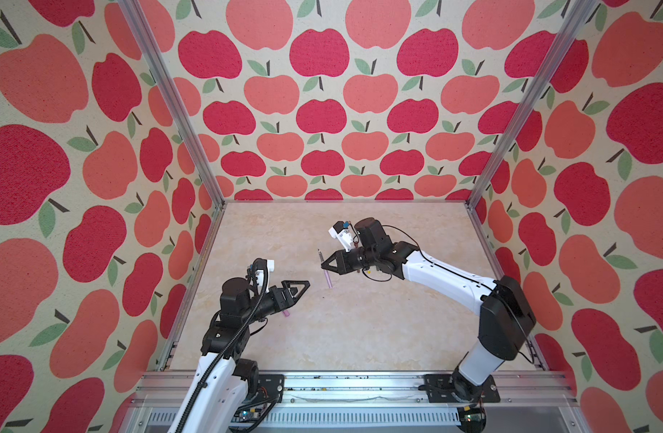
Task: Insert the pens into the pen caps
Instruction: 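Lift the pink pen and carry it toward the left gripper, then grasp the pink pen body with the left gripper and release it from the right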
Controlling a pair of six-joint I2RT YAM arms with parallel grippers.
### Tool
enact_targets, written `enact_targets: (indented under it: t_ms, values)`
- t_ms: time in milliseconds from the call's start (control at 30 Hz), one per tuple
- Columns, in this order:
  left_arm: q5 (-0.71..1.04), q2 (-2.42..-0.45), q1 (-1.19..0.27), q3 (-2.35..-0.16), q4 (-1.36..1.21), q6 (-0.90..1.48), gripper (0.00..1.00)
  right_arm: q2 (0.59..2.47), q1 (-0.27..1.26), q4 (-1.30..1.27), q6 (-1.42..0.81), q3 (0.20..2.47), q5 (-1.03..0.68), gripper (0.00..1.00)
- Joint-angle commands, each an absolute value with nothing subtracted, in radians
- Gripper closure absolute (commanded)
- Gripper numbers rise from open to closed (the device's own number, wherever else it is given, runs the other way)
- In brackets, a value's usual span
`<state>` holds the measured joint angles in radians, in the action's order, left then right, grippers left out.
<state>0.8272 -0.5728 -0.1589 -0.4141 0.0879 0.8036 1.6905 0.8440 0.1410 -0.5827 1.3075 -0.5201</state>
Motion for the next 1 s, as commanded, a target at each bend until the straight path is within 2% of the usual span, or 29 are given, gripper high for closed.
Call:
enact_targets:
  t_ms: [0,233,567,967]
  values:
    - [0.885,-0.593,-0.186,-0.397,-0.044,0.815,0.07,1.675,0.852,-0.049,-0.726,1.29,-0.609,0.89]
    - [0.828,-0.682,-0.26,-0.396,-0.148,0.802,0.14,1.662,0.884,-0.09,-0.762,1.296,-0.635,0.89]
    - [0.763,-0.72,-0.29,-0.396,-0.252,0.811,0.33,1.656,0.905,-0.089,-0.774,1.298,-0.643,0.89]
    - [0.784,-0.773,-0.293,-0.402,-0.277,0.825,0.57,1.663,0.913,-0.097,-0.778,1.301,-0.646,0.9]
